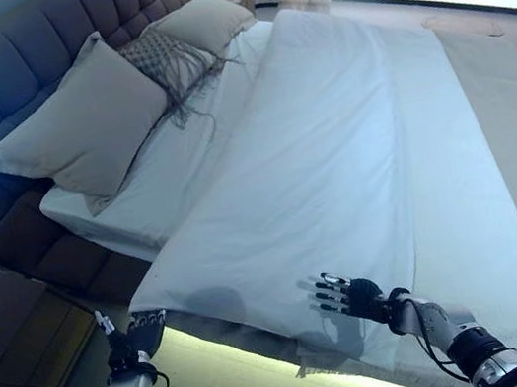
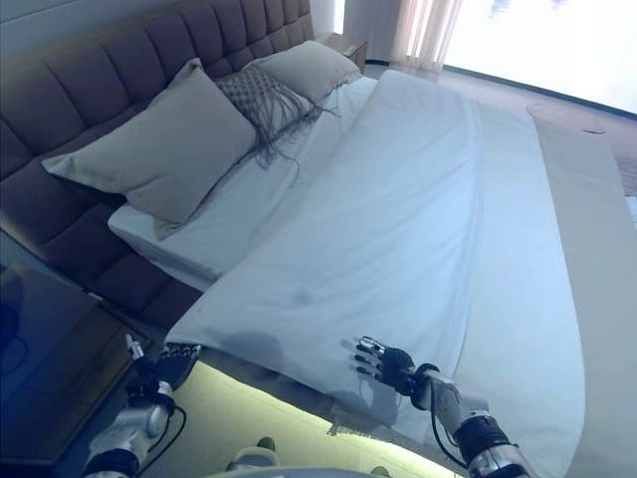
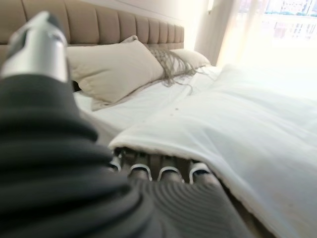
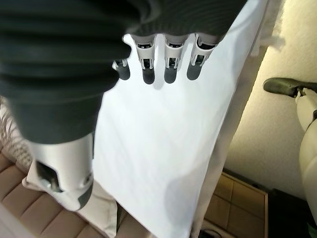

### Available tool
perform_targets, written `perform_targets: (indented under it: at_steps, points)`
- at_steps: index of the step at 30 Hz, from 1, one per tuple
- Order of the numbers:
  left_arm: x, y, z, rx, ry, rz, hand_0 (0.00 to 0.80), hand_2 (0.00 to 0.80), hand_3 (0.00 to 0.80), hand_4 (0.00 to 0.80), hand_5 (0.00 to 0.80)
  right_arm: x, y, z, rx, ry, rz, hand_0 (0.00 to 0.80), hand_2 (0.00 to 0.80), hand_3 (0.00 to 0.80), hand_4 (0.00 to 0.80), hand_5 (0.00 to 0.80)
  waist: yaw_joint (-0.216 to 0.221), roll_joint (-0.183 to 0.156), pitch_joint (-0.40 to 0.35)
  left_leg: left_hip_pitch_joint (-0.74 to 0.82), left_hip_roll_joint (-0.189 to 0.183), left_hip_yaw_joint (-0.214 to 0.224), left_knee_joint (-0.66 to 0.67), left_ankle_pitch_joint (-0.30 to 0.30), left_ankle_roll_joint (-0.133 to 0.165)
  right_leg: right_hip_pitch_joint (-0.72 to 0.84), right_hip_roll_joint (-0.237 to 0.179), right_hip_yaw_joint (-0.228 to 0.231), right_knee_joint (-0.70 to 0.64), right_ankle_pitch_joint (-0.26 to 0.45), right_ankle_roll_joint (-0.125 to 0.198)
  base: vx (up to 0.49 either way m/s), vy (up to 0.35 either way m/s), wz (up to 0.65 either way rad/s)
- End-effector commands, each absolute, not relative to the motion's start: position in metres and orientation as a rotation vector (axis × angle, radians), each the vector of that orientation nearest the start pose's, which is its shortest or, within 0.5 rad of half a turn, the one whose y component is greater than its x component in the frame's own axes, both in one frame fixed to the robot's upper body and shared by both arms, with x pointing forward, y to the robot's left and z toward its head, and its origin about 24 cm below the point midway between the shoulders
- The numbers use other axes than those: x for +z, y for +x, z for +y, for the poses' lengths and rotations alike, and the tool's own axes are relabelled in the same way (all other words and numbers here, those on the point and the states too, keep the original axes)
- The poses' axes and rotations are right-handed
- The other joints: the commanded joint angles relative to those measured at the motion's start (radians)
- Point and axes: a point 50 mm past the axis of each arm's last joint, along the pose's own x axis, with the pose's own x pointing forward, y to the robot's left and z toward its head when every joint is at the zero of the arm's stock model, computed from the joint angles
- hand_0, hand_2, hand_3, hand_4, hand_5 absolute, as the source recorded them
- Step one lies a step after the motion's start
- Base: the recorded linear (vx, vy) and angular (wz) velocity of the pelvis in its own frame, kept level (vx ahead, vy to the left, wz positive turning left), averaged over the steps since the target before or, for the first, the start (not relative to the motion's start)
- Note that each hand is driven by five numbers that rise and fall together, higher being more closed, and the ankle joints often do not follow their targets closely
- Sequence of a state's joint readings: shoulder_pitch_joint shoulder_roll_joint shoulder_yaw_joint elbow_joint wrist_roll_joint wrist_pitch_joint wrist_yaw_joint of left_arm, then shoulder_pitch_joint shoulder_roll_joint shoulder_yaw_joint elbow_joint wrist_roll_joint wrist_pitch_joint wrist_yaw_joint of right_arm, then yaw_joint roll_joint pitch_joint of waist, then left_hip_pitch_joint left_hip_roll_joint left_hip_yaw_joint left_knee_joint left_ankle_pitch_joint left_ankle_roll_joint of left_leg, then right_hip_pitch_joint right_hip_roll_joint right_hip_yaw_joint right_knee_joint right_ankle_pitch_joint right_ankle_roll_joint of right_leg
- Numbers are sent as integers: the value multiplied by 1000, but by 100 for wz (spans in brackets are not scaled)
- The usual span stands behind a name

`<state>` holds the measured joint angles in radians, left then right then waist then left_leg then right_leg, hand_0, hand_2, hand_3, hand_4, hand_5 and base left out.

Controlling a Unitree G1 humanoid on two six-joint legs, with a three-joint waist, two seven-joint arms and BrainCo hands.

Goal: Make the bed neatly

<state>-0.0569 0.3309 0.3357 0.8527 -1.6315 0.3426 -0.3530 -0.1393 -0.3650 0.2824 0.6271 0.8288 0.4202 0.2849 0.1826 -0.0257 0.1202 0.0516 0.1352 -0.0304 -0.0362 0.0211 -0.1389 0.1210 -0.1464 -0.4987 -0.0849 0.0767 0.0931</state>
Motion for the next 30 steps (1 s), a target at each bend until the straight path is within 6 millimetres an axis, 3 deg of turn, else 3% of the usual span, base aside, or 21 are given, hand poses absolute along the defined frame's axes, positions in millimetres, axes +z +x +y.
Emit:
perform_targets:
  at_steps: [1,5,11,20,26,30]
  points:
    - [29,188,411,388,-1336,-430,0,0,0,0,0,-63,244,-199,199,521,767,0,0,0,0,0,118,-16,91,-175,-46,-14,177,-75,33,-34,-166,26,156,-74,78,-394,-45,19]
    - [57,224,399,235,-1340,-492,0,0,0,0,0,-56,261,-221,118,542,723,0,0,0,0,0,125,-37,176,-289,-43,-32,273,-90,24,-106,-174,30,200,-61,72,-312,-10,25]
    - [86,238,405,209,-1279,-590,0,0,0,0,0,-58,259,-234,84,571,716,0,0,0,0,0,139,-64,236,-366,-33,-54,355,-108,23,-152,-191,28,247,-50,70,-107,32,12]
    - [144,220,452,253,-1209,-902,0,0,0,0,0,-40,276,-247,71,580,635,0,0,0,0,0,147,-100,272,-450,-20,-61,418,-121,19,-216,-190,36,283,-58,66,-84,61,2]
    - [181,211,472,323,-1165,-1052,0,0,0,0,0,-44,268,-268,11,589,639,0,0,0,0,0,153,-123,292,-510,-12,-75,472,-142,22,-273,-202,37,340,-70,62,-68,37,0]
    - [195,189,490,413,-1120,-1135,0,0,0,0,0,-43,267,-273,7,595,626,0,0,0,0,0,159,-134,300,-523,-4,-78,489,-154,25,-295,-203,39,357,-73,64,-22,9,-3]
